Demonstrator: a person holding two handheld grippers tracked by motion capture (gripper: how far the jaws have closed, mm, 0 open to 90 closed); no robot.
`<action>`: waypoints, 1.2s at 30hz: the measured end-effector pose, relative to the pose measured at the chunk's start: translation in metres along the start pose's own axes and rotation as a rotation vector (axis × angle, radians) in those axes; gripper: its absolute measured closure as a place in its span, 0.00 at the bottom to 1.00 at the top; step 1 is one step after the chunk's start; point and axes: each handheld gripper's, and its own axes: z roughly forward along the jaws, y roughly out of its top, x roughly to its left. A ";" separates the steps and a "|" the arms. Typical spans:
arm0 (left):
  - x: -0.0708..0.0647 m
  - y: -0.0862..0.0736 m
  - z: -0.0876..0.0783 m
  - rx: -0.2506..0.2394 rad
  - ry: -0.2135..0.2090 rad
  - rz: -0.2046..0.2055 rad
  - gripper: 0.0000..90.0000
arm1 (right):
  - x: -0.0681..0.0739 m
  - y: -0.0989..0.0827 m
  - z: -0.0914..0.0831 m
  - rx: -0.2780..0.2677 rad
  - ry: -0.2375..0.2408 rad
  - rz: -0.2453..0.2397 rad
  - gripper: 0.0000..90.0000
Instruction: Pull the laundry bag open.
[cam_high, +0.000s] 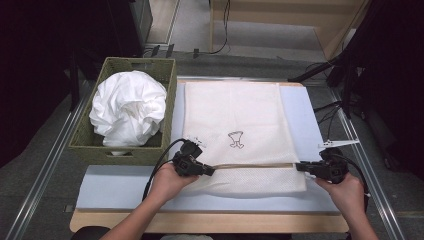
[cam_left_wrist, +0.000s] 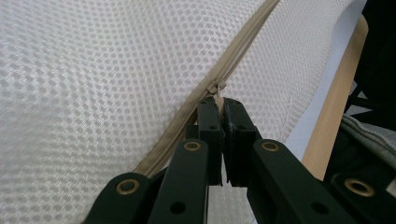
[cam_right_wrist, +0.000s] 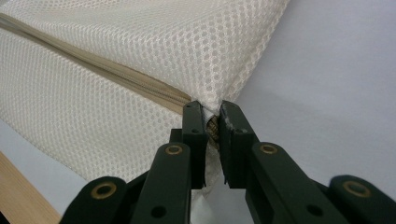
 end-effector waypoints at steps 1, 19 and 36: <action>-0.001 0.000 0.000 -0.002 0.005 -0.001 0.98 | 0.000 0.000 0.000 0.000 0.001 -0.003 0.92; 0.002 0.001 0.002 0.008 0.016 -0.008 0.98 | -0.001 0.000 0.000 0.003 0.001 -0.001 0.92; 0.005 -0.008 -0.010 0.014 0.045 -0.024 0.98 | 0.000 0.000 0.001 0.004 -0.005 -0.011 0.92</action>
